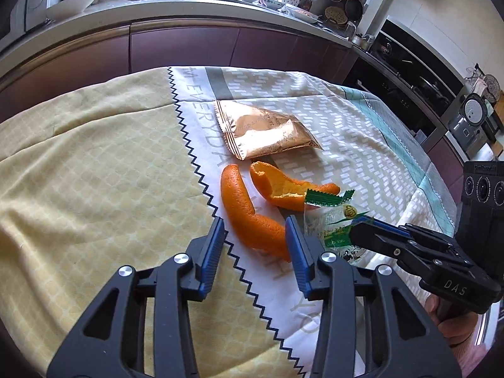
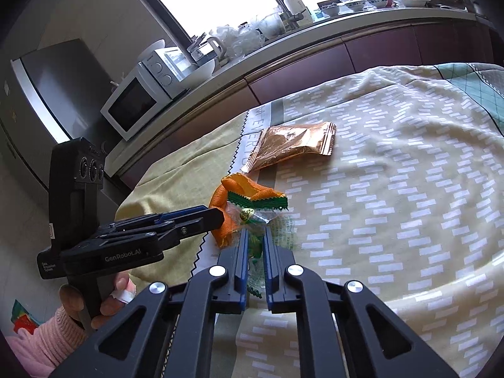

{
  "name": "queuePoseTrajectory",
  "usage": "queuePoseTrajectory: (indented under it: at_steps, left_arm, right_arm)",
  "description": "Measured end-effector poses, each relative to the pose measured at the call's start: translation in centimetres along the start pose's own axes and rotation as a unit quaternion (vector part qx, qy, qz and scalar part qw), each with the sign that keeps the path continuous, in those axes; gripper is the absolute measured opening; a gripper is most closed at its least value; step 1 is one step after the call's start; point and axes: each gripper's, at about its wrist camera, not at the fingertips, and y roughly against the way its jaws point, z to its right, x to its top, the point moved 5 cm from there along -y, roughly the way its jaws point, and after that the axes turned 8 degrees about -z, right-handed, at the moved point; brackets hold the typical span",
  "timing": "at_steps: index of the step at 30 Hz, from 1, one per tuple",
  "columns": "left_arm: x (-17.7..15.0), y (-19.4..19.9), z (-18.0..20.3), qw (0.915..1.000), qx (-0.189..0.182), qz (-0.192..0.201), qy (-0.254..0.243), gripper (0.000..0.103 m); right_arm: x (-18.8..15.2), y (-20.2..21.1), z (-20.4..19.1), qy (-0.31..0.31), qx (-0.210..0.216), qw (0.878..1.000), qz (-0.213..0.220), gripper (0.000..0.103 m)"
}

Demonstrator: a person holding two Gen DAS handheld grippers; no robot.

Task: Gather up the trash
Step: 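Grasp an orange peel with the left tool while the right tool grasps a green-labelled wrapper, then carry the orange peel and wrapper with both tools over the blue bin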

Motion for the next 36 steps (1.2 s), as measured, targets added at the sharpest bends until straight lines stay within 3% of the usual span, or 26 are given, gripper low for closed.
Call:
queuePoseTrajectory:
  at_steps: [9, 21, 36]
  left_arm:
    - [-0.1, -0.3, -0.3, 0.9994, -0.024, -0.015, 0.018, 0.029]
    - [-1.6, 1.6, -1.3, 0.9992, -0.018, -0.003, 0.035, 0.022]
    - [-7.7, 12.0, -5.9, 0.9935, 0.011, 0.08, 0.079, 0.022]
  right_arm:
    - [-0.1, 0.9, 0.0, 0.001, 0.013, 1.0, 0.009, 0.002]
    - [-0.2, 2.4, -1.2, 0.012, 0.028, 0.999, 0.023, 0.002]
    - [0.4, 0.2, -7.2, 0.059, 0.079, 0.995, 0.009, 0.002]
